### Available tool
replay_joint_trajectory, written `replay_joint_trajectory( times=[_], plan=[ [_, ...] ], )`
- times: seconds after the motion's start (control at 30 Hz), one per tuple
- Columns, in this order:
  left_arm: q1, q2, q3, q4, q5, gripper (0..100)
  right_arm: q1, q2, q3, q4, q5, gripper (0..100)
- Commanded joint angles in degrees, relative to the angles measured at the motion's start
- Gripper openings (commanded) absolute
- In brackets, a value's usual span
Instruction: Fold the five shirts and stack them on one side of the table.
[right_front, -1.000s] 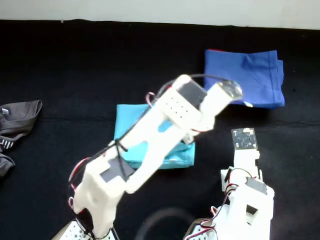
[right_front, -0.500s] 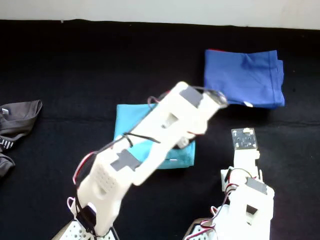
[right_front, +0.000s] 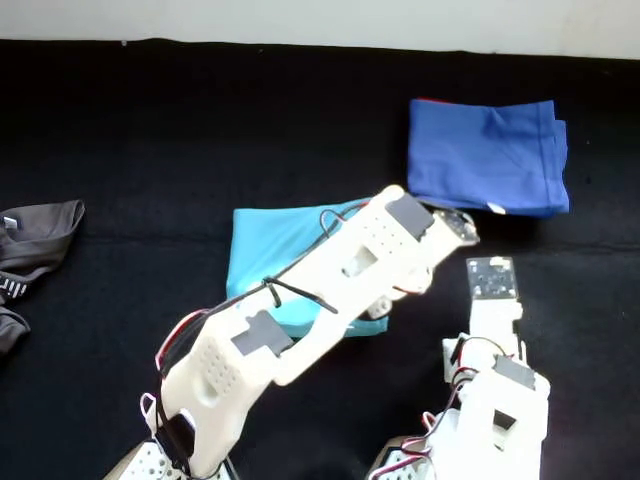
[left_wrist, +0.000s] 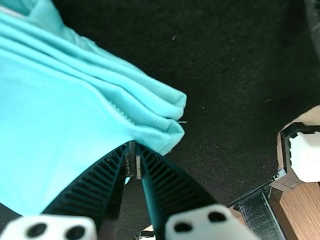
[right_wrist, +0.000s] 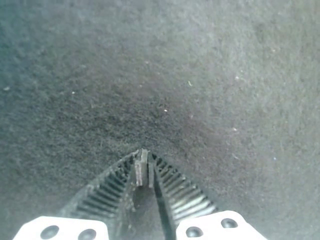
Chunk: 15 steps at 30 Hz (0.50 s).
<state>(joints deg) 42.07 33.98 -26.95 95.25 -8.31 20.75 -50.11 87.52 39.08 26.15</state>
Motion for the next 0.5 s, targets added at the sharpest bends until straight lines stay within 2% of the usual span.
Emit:
replay_joint_trajectory(
  times=[0.0,0.23,0.37,0.47],
  plan=[
    [0.1,-2.3,-0.4,0.3,0.5,1,4.4,-0.7,-1.6,1.7,-5.2,0.5],
    [0.3,-2.8,-0.6,0.6,0.6,1,4.2,-18.5,-17.3,26.7,-7.8,0.5],
    [0.7,-2.5,-0.2,1.8,4.6,1,4.5,-32.7,-19.3,33.9,-7.6,0.5],
    [0.7,-2.4,-0.2,2.3,4.9,1,4.7,-40.7,-16.6,36.5,-7.3,0.5]
  ],
)
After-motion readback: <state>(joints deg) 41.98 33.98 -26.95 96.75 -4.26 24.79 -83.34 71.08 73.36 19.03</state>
